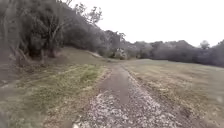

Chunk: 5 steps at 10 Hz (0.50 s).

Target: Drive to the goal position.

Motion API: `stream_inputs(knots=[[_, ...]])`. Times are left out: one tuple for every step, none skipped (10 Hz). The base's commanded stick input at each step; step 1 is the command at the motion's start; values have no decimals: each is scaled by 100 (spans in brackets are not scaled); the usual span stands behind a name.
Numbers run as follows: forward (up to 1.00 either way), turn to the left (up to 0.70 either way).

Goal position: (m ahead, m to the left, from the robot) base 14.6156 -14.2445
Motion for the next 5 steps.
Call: stream_inputs(knots=[[60,-8],[60,-13],[60,-15],[60,-15],[60,-15]])
